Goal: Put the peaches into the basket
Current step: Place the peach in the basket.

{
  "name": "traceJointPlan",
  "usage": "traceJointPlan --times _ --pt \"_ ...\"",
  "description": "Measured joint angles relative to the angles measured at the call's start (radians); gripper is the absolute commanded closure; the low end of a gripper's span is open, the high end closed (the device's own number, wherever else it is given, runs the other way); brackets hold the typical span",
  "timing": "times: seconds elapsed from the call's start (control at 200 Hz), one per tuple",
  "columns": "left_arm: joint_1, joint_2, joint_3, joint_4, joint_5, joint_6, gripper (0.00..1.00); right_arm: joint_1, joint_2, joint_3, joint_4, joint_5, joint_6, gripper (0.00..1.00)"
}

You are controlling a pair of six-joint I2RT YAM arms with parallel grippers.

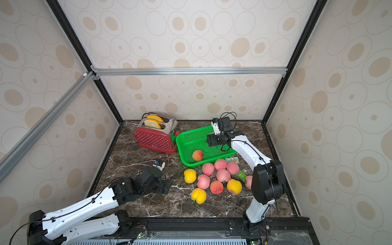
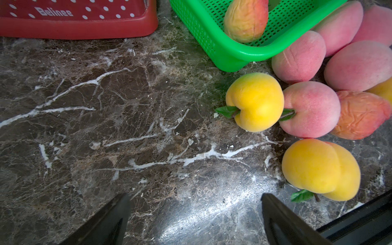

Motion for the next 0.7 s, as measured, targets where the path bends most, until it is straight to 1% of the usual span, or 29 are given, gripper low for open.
traceJointPlan --times 0.12,0.401,0.701 --pt "0.0 0.0 -0.001 0.001 -0.002 0.0 0.01 -0.008 0.046 0.01 0.002 -0.003 0.0 0.17" --pt "0.0 0.0 -0.007 0.003 -0.003 0.0 0.01 -0.017 0.214 0.097 0.002 -0.019 -0.004 0.18" --pt "0.0 0.0 -0.017 0.005 -0.003 0.0 0.01 -0.017 0.283 0.096 0.001 -0.042 -0.004 0.19"
